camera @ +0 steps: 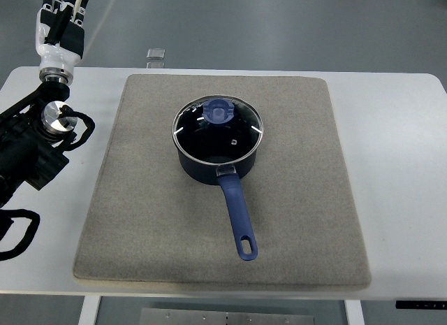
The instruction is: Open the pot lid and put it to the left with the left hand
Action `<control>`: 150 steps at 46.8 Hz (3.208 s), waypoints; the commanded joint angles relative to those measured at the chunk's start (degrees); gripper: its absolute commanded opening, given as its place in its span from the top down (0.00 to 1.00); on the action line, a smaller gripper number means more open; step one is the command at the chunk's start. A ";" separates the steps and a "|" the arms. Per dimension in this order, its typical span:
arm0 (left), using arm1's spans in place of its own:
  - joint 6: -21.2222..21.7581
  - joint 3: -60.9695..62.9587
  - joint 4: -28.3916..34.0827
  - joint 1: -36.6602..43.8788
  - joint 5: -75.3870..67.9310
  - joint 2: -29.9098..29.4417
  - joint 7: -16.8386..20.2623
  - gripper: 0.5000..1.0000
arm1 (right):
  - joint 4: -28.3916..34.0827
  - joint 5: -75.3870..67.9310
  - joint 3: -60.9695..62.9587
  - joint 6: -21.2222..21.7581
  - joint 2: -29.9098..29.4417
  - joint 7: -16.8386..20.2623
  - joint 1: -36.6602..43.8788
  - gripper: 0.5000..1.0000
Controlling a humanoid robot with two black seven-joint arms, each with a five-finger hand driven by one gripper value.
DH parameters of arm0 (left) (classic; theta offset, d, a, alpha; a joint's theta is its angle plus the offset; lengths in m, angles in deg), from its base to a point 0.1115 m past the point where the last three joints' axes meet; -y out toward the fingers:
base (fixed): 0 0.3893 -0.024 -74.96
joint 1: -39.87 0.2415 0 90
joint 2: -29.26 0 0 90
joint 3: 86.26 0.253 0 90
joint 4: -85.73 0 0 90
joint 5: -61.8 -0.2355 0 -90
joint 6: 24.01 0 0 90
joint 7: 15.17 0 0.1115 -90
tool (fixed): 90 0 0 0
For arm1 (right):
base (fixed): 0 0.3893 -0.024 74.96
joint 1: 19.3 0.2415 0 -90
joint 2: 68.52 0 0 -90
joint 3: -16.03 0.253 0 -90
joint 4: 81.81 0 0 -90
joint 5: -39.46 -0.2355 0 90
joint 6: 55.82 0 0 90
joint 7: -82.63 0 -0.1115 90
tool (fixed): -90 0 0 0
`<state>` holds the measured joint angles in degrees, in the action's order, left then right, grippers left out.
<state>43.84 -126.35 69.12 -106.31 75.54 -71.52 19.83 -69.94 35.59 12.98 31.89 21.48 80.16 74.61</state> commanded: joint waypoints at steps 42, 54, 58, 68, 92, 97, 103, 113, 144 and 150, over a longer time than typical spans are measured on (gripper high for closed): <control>0.35 0.19 -0.17 -1.30 -2.30 0.05 0.00 0.02 | 0.00 0.00 0.06 0.00 0.00 0.00 -0.04 0.17; 0.88 0.19 -0.09 -2.18 -6.26 0.05 0.00 0.02 | 0.00 0.00 0.06 0.00 0.00 0.00 0.04 0.17; 0.88 0.19 0.00 -2.27 -6.26 0.05 0.00 0.02 | 0.00 0.00 -0.03 0.00 0.00 0.00 0.04 0.17; 0.97 0.10 0.00 -2.97 -6.18 0.05 0.00 0.02 | 0.00 0.00 0.06 0.00 0.00 0.00 0.04 0.17; 1.06 11.86 0.09 -6.31 -6.79 0.05 0.00 0.02 | 0.00 0.00 -0.03 0.00 0.00 0.00 0.04 0.17; 0.97 19.16 0.27 -8.59 -6.70 -0.12 0.00 0.02 | 0.00 0.00 0.06 0.00 0.00 0.00 0.04 0.17; 0.97 25.13 0.44 -11.76 -7.23 -0.39 0.00 0.02 | 0.00 0.00 -0.03 0.00 0.00 0.00 0.04 0.17; 0.27 41.83 0.00 -18.70 -9.77 -0.21 0.00 0.02 | 0.00 0.00 -0.03 0.00 0.00 0.00 0.04 0.17; -10.98 53.36 -1.84 -32.77 -49.40 0.14 0.00 0.02 | 0.00 0.00 -0.03 0.00 0.00 0.00 0.04 0.17; -11.34 53.27 -7.02 -34.79 -57.75 -0.73 0.00 0.02 | 0.00 0.00 -0.03 0.00 0.00 0.00 -0.04 0.17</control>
<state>32.58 -73.02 65.03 -140.21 21.79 -71.75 19.82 -69.94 35.59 13.00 31.89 21.48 80.17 74.59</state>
